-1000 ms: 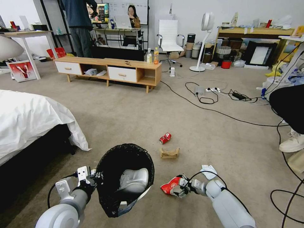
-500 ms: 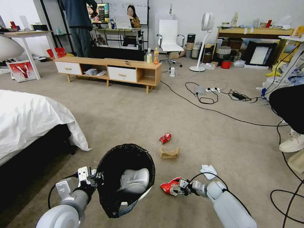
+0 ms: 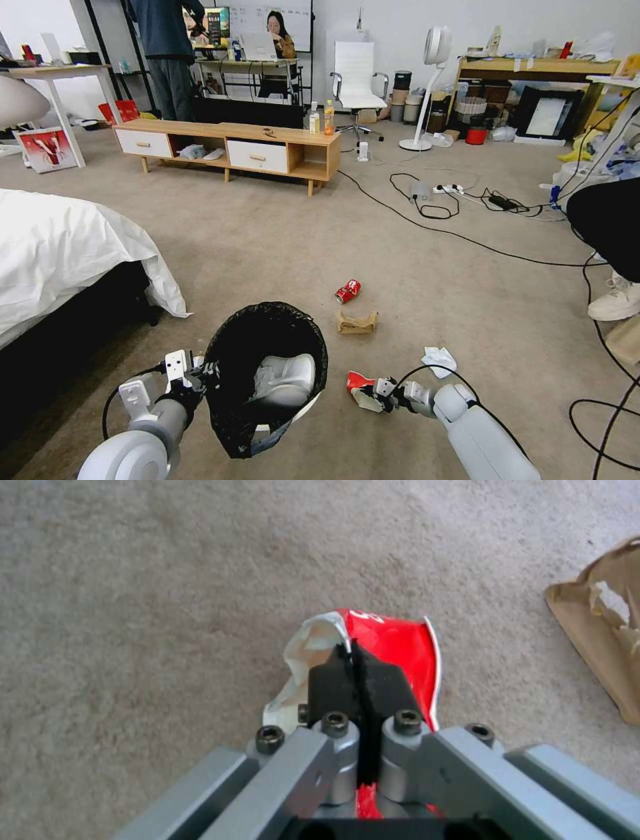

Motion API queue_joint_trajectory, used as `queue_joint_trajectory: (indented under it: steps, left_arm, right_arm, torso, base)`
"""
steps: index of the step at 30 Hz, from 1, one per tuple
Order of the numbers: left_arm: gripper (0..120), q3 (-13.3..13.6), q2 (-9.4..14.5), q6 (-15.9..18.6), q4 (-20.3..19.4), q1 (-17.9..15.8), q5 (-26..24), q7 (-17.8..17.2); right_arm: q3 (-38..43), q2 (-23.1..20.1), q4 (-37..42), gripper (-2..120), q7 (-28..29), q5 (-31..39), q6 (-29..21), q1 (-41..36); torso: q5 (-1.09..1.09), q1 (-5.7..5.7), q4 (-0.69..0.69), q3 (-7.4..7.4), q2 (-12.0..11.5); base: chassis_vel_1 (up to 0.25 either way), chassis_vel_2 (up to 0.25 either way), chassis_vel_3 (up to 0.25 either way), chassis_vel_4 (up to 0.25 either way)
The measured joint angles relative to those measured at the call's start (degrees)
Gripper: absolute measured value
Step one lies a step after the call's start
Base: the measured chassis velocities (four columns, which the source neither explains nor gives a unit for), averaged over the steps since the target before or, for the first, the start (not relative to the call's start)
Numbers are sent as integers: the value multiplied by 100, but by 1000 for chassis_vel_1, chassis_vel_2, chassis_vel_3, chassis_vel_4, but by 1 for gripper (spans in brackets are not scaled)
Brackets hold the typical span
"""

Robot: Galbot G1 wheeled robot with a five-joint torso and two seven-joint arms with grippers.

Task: Pick up the trash bin and place the garbage on the floor into it.

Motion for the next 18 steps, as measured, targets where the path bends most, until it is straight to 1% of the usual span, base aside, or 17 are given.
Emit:
queue_joint_trajectory:
  steps: [7, 13, 16, 17, 18]
  left_arm:
    - [3, 5, -1, -7, 1, 16, 0, 19]
    - [3, -46, 40, -12, -23, 50, -19, 30]
    - [3, -74, 69, -12, -65, 46, -93, -17]
    - [3, -74, 69, -12, -65, 46, -93, -17]
    - [3, -81, 83, -3, -86, 33, -131, -53]
  right_arm:
    - [16, 0, 28, 0, -2, 68, 7, -39]
    - [238, -24, 226, 0, 8, 162, 95, -87]
    - [482, -196, 798, 0, 65, 571, 135, -242]
    - [482, -196, 798, 0, 65, 571, 135, -242]
    - [558, -335, 1221, 0, 156, 870, 86, -401]
  torso:
    - [0, 0, 0, 0, 0]
    - [1, 0, 1, 0, 0]
    - [0, 0, 1, 0, 0]
    - [0, 0, 1, 0, 0]
    - [1, 0, 0, 0, 0]
  base:
    - [0, 0, 0, 0]
    - [0, 0, 0, 0]
    - [0, 0, 0, 0]
    - [0, 0, 0, 0]
    - [0, 0, 0, 0]
